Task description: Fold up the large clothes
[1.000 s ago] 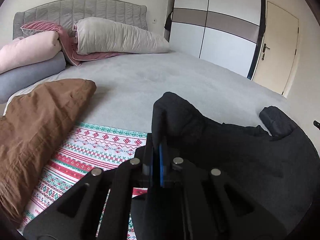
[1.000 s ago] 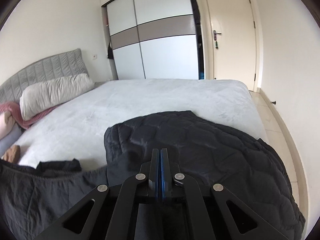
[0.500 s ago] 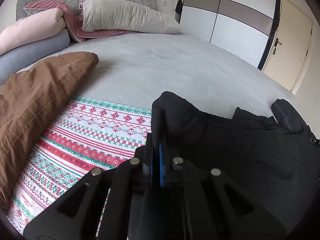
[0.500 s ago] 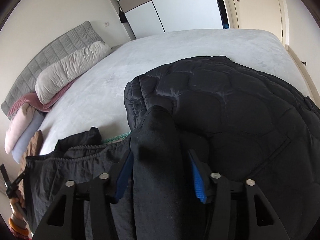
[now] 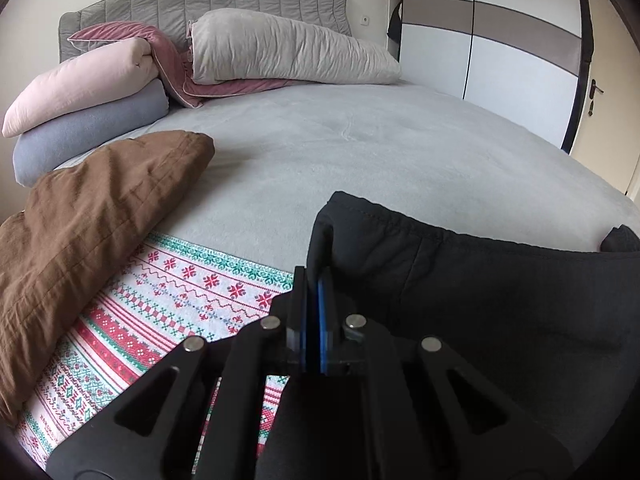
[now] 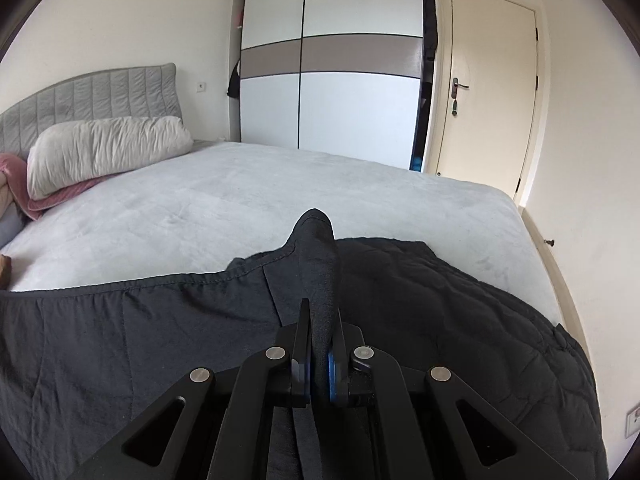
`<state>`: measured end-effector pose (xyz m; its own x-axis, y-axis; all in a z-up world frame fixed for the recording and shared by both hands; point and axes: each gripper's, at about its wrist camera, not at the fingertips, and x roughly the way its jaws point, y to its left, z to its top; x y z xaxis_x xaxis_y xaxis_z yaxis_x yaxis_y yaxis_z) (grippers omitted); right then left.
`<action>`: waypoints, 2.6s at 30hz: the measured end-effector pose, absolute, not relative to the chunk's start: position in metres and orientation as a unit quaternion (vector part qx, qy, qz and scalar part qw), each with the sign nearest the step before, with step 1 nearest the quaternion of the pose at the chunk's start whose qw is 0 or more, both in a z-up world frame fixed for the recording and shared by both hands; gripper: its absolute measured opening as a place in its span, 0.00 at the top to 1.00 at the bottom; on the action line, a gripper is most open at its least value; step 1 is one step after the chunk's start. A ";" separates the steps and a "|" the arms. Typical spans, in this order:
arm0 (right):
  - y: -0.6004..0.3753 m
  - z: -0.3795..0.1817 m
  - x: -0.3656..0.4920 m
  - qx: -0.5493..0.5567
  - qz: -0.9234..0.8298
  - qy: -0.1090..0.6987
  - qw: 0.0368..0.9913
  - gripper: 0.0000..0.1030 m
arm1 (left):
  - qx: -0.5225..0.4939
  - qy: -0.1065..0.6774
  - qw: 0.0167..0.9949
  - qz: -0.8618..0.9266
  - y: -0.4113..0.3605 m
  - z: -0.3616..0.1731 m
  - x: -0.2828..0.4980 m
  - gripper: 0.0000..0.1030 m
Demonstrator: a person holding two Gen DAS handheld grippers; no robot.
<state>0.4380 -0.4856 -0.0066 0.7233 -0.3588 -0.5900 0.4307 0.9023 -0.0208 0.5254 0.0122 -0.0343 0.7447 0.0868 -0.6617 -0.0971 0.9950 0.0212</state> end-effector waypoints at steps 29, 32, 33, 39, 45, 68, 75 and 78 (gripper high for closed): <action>-0.472 -0.059 0.465 0.014 -0.229 0.399 0.888 0.33 | 0.032 0.478 0.877 0.030 0.021 -0.068 0.548 0.10; -0.519 -0.044 0.429 0.094 -0.276 0.398 0.870 0.33 | 0.074 0.467 0.877 0.083 0.038 -0.050 0.531 0.14; -0.515 -0.033 0.417 0.076 -0.278 0.389 0.875 0.33 | 0.071 0.458 0.883 0.074 0.039 -0.037 0.520 0.14; -0.407 0.002 0.338 0.038 -0.115 0.379 0.917 0.29 | 0.026 0.384 0.922 -0.048 -0.002 0.024 0.403 0.02; -0.309 -0.034 0.310 0.020 0.009 0.406 0.914 0.26 | -0.024 0.434 0.893 -0.115 -0.033 -0.026 0.351 0.01; -0.265 0.062 0.166 0.065 -0.087 0.425 0.899 0.03 | -0.007 0.479 0.878 0.000 -0.072 0.063 0.206 0.01; -0.243 0.044 0.154 0.093 -0.090 0.409 0.903 0.02 | 0.037 0.482 0.875 -0.025 -0.114 0.043 0.187 0.01; -0.245 0.035 0.155 0.072 -0.114 0.413 0.901 0.02 | 0.033 0.469 0.882 -0.009 -0.114 0.036 0.185 0.01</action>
<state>0.1545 -0.2450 0.0355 0.6333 -0.1465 -0.7599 0.2647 0.9637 0.0348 0.1845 -0.1141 0.0362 0.5593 0.0156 -0.8288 0.0472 0.9976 0.0506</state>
